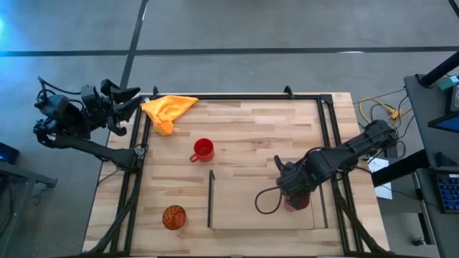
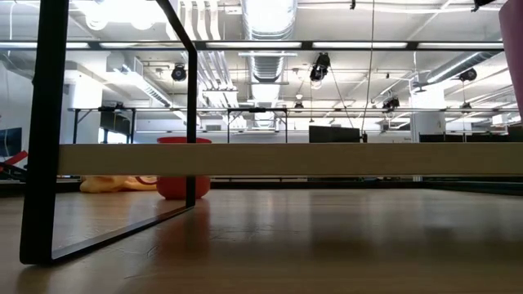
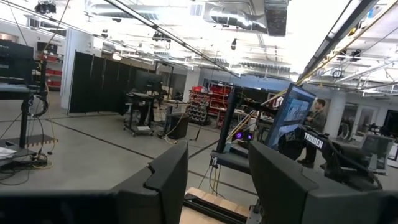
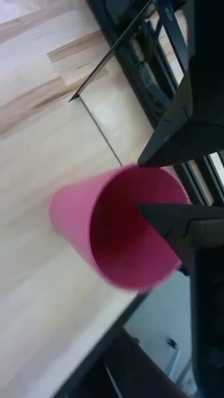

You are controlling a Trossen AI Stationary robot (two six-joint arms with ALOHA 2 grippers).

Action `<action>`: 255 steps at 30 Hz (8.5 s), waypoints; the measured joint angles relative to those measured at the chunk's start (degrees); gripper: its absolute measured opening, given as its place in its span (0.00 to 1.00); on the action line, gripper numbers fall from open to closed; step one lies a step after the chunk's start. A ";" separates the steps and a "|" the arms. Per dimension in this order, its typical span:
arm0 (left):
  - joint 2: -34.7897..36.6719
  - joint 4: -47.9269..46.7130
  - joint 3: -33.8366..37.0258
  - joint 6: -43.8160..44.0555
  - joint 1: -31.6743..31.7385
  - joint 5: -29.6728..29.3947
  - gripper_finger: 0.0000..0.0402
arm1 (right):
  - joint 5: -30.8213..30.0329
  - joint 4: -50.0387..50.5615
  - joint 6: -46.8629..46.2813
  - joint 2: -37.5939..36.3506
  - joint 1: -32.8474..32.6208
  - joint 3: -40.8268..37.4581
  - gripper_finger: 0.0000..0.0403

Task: Stack small to large cups/mugs on shelf
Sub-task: Put the brown water glass on the shelf

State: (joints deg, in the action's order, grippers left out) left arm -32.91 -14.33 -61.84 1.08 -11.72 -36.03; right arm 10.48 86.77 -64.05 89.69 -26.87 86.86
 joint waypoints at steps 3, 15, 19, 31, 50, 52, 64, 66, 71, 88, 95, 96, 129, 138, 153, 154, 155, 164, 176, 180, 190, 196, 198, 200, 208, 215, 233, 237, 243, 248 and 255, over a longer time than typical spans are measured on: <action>-0.02 -0.02 0.00 -0.02 0.02 0.00 0.39 | -0.01 0.53 1.12 -0.04 0.00 2.37 0.24; -6.80 -5.55 -0.02 0.53 0.01 0.02 0.39 | -14.99 0.74 12.30 -0.17 4.96 10.90 0.24; -8.45 -11.03 -2.96 6.66 0.00 2.16 0.39 | -19.35 0.70 17.06 -0.17 8.42 13.52 0.23; -21.16 -51.65 -14.46 39.01 -0.18 40.49 0.39 | -21.23 0.75 29.38 -0.17 17.72 15.34 0.23; -46.08 -60.70 -12.92 40.58 -13.44 48.72 0.39 | -24.24 -0.29 39.04 -0.17 23.18 15.14 0.22; -47.91 -60.69 -12.90 40.59 -14.53 48.64 0.39 | -24.57 -0.36 39.49 -0.17 23.21 15.12 0.22; -51.71 -51.90 -13.14 46.38 -17.70 48.02 0.39 | -27.12 -0.63 44.63 -0.15 24.16 15.12 0.23; -51.71 -51.71 -13.14 47.09 -17.78 47.96 0.39 | -27.14 -0.88 45.08 -0.15 24.31 15.12 0.22; -51.71 -51.67 -13.03 48.09 -18.08 47.13 0.39 | -27.15 -2.28 45.12 -0.15 25.01 15.12 0.22; -52.71 -50.68 -9.08 48.20 -18.72 46.06 0.39 | -27.15 -2.29 45.08 -0.15 25.44 15.12 0.21; -54.70 -50.56 -8.75 48.13 -19.41 46.21 0.39 | -27.12 -2.40 45.05 -0.15 25.44 15.12 0.22; -55.10 -50.58 -8.71 48.13 -19.41 46.21 0.39 | -27.12 -2.48 45.05 -0.15 25.44 15.12 0.22; -55.41 -75.71 -42.24 46.50 -12.92 37.99 0.00 | -27.36 -4.89 45.30 -0.13 25.44 15.10 0.20; -55.30 -75.22 -50.60 43.15 -9.19 29.59 0.00 | -33.27 -4.76 46.60 -0.13 25.54 15.10 0.21; -65.80 -60.78 -52.89 14.94 0.16 32.15 0.00 | -36.69 -4.79 47.59 -0.13 27.01 15.10 0.22; -66.67 -60.74 -53.69 14.61 1.01 32.51 0.00 | -36.72 -4.80 47.63 -0.18 27.29 15.10 0.22; -67.62 -60.70 -54.46 14.55 1.77 32.89 0.00 | -36.79 -4.82 47.65 -0.25 27.56 15.10 0.22; -75.97 -60.63 -61.40 7.25 3.50 35.91 0.00 | -37.73 -4.36 48.26 -3.02 29.69 15.10 0.20; -85.93 -58.75 -68.70 4.25 3.63 36.15 0.00 | -37.75 -4.37 48.23 -7.53 33.91 15.10 0.19; -87.08 -56.72 -68.85 3.94 3.63 36.20 0.00 | -37.75 -4.46 48.24 -7.47 34.52 15.10 0.20; -87.91 -56.66 -68.74 4.87 2.70 37.39 0.00 | -37.73 -4.49 48.68 -7.17 34.80 15.09 0.19; -87.91 -56.61 -68.74 7.56 1.21 37.85 0.00 | -37.68 -4.45 48.04 -7.15 34.80 15.10 0.19; -87.91 -56.57 -68.72 7.68 0.61 37.88 0.00 | -37.68 -4.45 48.02 -7.15 34.80 15.10 0.19; -87.91 -56.48 -68.72 9.27 0.10 37.90 0.00 | -37.68 -4.45 48.03 -7.15 34.80 15.09 0.18; -88.65 -56.10 -67.93 19.43 -0.90 37.88 0.00 | -37.59 -4.38 47.14 -7.15 34.80 15.10 0.20; -89.94 -53.96 -64.17 23.62 -1.02 36.88 0.00 | -37.55 -4.19 46.47 -7.15 34.77 15.10 0.20; -89.59 -51.34 -60.59 30.23 -3.02 37.48 0.00 | -37.55 -4.23 46.47 -7.15 34.77 15.10 0.20; -89.59 -50.17 -60.30 30.19 -3.02 38.67 0.00 | -37.55 -4.24 46.47 -7.15 34.77 15.10 0.19; -89.59 -50.25 -60.30 30.14 -2.97 38.98 0.00 | -37.55 -4.25 46.46 -7.15 34.77 15.10 0.19; -89.59 -50.08 -60.30 30.12 -2.95 38.99 0.05 | -37.55 -4.30 46.47 -7.15 34.77 15.09 0.20; -89.59 -47.05 -60.50 30.10 -2.89 39.02 0.09 | -37.55 -4.36 46.47 -7.15 34.77 15.10 0.19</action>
State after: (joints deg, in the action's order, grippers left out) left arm -122.50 -61.38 -122.34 31.18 -14.61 2.98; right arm -27.07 82.41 -17.58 82.54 7.90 101.95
